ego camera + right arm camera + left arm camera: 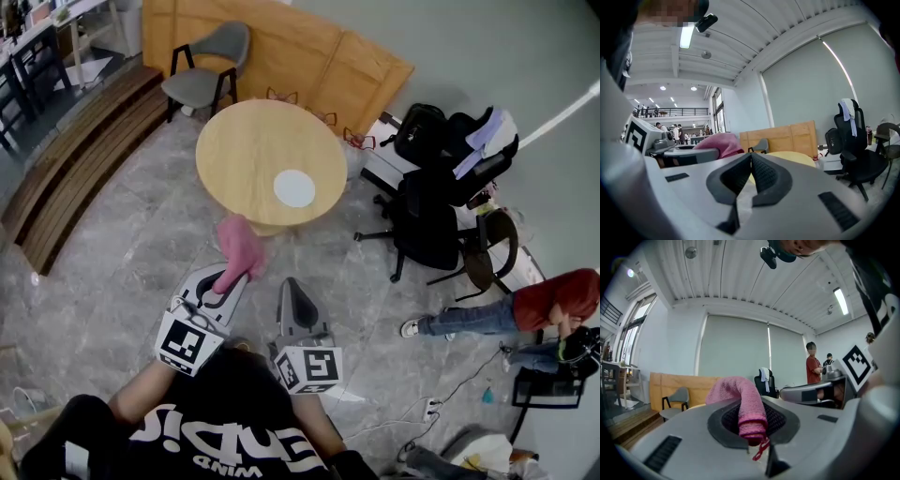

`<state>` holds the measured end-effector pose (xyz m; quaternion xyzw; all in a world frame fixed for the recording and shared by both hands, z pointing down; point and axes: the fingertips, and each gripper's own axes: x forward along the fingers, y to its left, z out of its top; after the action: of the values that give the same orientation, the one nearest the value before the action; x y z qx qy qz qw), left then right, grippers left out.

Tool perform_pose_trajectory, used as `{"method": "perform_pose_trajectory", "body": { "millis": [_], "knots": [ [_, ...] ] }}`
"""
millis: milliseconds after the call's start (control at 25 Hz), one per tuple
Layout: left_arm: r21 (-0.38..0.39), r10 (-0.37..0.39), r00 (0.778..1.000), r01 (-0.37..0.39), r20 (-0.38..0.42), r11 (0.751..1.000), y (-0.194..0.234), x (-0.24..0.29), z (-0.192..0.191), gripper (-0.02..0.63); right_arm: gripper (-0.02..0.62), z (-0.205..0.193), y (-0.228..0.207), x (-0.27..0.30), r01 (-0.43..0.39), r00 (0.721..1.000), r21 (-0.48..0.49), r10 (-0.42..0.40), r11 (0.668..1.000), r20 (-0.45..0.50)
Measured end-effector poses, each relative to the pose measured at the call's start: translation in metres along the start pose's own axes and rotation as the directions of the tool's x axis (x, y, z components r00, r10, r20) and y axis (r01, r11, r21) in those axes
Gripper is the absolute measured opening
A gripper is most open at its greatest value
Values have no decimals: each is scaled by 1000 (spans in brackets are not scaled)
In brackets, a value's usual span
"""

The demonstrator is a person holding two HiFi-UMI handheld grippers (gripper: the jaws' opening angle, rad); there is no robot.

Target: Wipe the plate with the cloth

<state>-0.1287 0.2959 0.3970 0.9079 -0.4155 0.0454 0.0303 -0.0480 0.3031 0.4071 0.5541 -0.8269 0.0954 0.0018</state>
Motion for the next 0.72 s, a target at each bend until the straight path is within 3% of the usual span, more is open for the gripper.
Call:
{"method": "perform_pose_trajectory", "body": {
  "millis": [600, 720],
  "knots": [
    [28, 43, 999, -43, -4, 999, -13, 12, -17, 52, 21, -11, -37, -17, -17, 999, 4, 17, 1000, -32],
    [-10, 43, 999, -43, -26, 999, -13, 19, -11, 52, 23, -15, -41, -11, -26, 998, 7, 26, 1000, -49]
  ]
}}
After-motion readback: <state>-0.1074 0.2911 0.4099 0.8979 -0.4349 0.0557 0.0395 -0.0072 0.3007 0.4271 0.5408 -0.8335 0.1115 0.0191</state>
